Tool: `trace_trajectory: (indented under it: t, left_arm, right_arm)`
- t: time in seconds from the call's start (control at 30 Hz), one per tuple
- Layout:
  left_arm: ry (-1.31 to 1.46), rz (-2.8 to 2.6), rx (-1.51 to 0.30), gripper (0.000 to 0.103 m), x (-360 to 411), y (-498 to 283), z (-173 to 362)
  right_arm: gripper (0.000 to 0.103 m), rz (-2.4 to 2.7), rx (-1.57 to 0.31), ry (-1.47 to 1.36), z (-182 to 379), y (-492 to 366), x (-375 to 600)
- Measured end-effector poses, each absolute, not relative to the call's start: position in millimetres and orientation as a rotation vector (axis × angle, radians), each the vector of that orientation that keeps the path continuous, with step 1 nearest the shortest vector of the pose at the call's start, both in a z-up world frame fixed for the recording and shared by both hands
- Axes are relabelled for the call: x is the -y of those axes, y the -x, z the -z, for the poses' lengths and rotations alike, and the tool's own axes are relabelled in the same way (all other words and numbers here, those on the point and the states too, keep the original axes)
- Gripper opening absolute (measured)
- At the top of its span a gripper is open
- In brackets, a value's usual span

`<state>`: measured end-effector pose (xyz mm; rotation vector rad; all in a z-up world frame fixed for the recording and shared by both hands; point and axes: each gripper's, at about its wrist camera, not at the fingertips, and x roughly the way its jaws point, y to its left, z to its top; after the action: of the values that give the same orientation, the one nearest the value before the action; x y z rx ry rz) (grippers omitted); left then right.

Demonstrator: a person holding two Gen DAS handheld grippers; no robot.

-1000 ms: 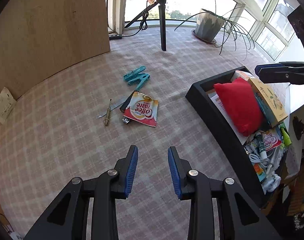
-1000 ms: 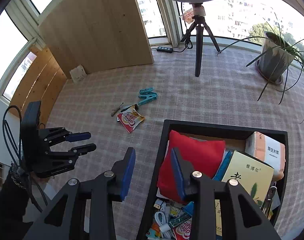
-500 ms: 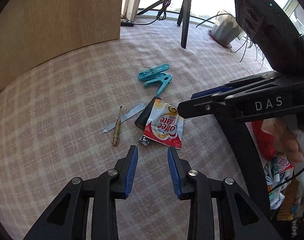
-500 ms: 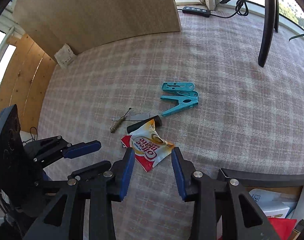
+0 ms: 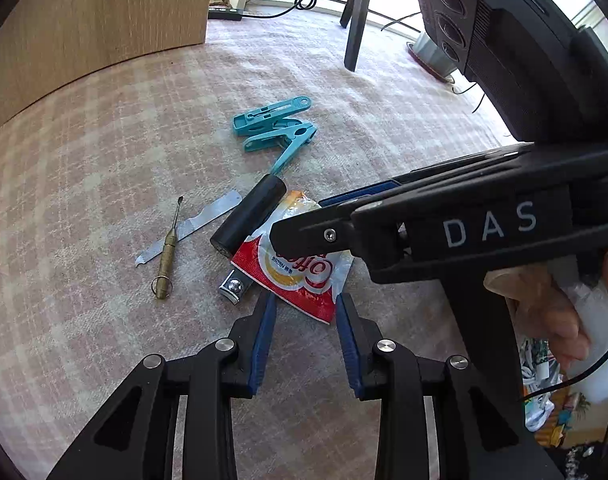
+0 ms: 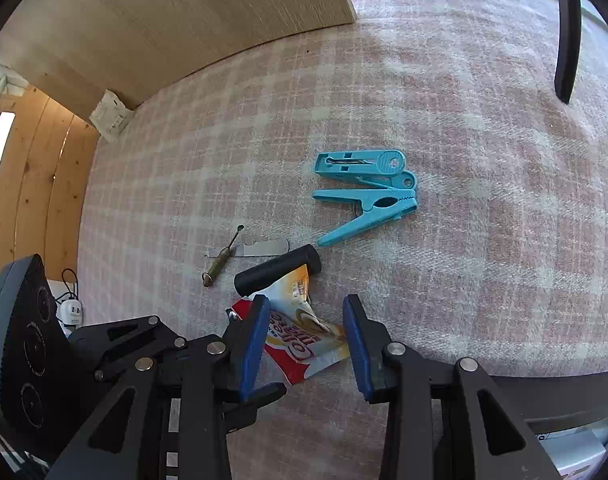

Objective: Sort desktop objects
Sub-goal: 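Grasp the second coffee-mate packet with the right tool, then carry the packet over the tray and open the right tool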

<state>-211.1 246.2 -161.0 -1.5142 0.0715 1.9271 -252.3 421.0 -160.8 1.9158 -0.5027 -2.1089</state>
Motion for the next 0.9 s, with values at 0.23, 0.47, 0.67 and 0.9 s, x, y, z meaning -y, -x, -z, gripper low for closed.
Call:
trace_trajectory:
  t: [0.23,0.47,0.67,0.9]
  left_arm:
    - [1.5,-1.922,-0.072,0.032,-249.3,199.3,157.1]
    - [1.43,-1.934,-0.095,0.032,-252.0,181.5,128.6]
    - [1.329,-1.913,-0.129,0.032,-258.9,153.6,90.6]
    - [1.205,-1.836,-0.186,0.032,-300.8,128.9,51.6]
  right_arm:
    - [0.014,2.132,0.532,-1.893,155.0,234.5,-422.7]
    - [0.011,2.202,0.583,-1.807,121.0,210.2,-426.5]
    - [0.011,2.276,0.633,-1.727,84.1,177.4,-433.9]
    - [0.011,2.398,0.695,-1.664,41.3,124.5,-476.0]
